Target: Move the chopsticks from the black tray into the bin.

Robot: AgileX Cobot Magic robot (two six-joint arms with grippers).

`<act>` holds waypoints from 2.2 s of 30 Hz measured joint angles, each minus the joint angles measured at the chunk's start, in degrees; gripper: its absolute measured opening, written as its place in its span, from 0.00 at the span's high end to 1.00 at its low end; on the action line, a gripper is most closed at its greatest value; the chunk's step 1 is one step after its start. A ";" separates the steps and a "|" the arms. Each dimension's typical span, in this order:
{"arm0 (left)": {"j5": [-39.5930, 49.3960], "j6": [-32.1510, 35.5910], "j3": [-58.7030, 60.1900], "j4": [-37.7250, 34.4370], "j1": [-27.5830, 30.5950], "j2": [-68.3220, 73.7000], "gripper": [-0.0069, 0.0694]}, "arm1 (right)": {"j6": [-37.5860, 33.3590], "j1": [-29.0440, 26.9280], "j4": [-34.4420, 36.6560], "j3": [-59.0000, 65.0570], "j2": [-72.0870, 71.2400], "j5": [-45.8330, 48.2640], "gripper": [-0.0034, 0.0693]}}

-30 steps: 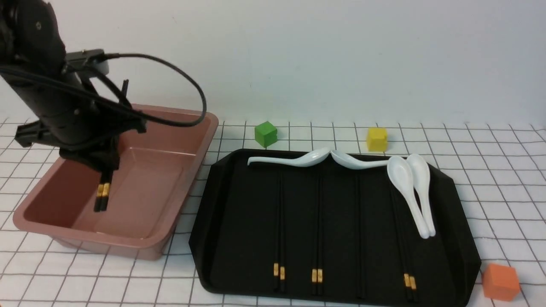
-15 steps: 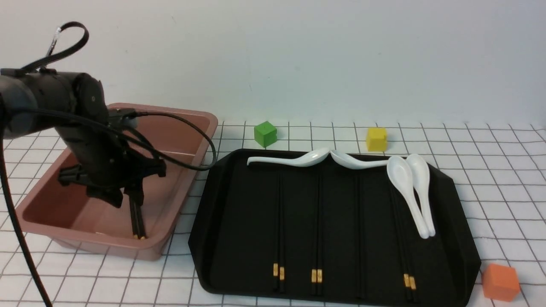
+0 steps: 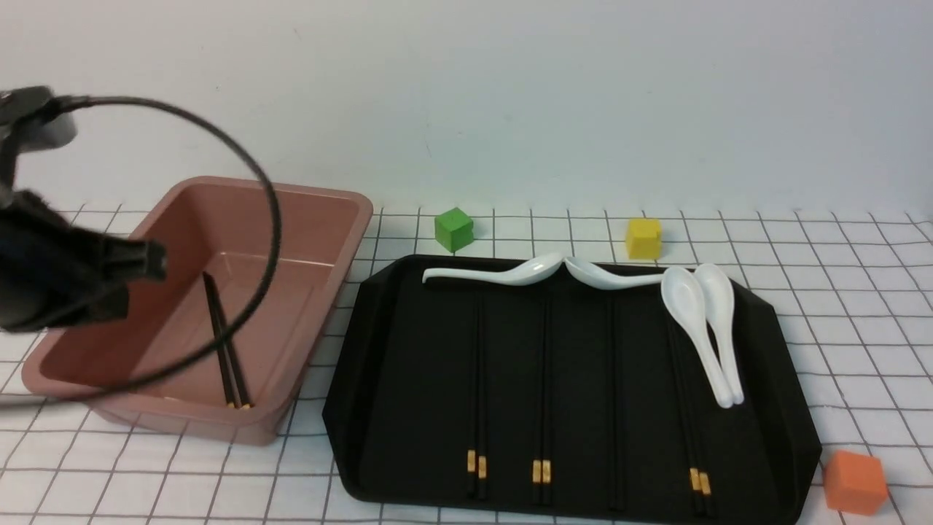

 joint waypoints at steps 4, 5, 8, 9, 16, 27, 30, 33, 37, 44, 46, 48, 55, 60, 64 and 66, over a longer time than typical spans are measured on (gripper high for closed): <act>-13.21 1.30 16.41 -6.00 0.00 -17.48 0.93 | 0.00 0.00 0.00 0.00 0.00 0.00 0.62; -15.46 1.98 20.48 -6.75 0.00 -21.84 0.93 | 0.00 0.00 0.00 0.00 0.00 0.00 0.62; -20.85 2.52 29.75 -8.62 0.00 -34.33 0.93 | 0.00 0.00 0.00 0.00 0.00 0.00 0.62; -21.25 2.52 31.01 -8.98 0.00 -36.63 0.93 | 0.00 0.00 0.00 0.00 0.00 0.00 0.62; -23.57 2.19 37.25 -10.08 0.00 -56.00 0.93 | 0.00 0.00 0.00 0.00 0.00 0.00 0.62; -24.87 1.97 37.65 -11.22 0.00 -59.08 0.93 | 0.00 0.00 0.00 0.00 0.00 0.00 0.62; -24.87 1.97 37.70 -11.35 0.00 -59.08 0.93 | 0.00 0.00 0.00 0.00 0.00 0.00 0.62; -24.82 1.97 37.70 -11.39 0.00 -59.08 0.93 | 0.00 0.00 0.00 0.00 0.00 0.00 0.62; -24.82 1.95 37.70 -11.39 0.00 -59.08 0.93 | 0.00 0.00 0.00 0.00 0.00 0.00 0.62; -27.75 1.95 42.66 -11.51 0.00 -59.14 0.93 | 0.00 0.00 0.00 0.00 0.00 0.00 0.62; -27.91 1.95 44.61 -11.02 0.00 -59.23 0.93 | 0.00 0.00 0.00 0.00 0.00 0.00 0.62; -26.49 1.95 48.64 -8.46 0.00 -60.70 0.93 | 0.00 0.00 0.00 0.00 0.00 0.00 0.62; -18.45 1.95 51.90 -4.92 1.57 -63.15 0.93 | 0.00 -0.04 0.00 0.00 0.00 0.00 0.62; -17.29 1.95 52.02 -3.57 2.05 -63.14 0.93 | 0.00 -0.04 0.00 0.00 0.00 0.00 0.62; -17.29 1.90 52.02 -3.52 2.12 -63.14 0.92 | 0.00 -0.04 0.00 0.00 0.00 0.00 0.62; -17.16 1.90 52.02 -3.46 2.12 -63.14 0.92 | 0.00 -0.04 0.00 0.00 0.00 0.00 0.62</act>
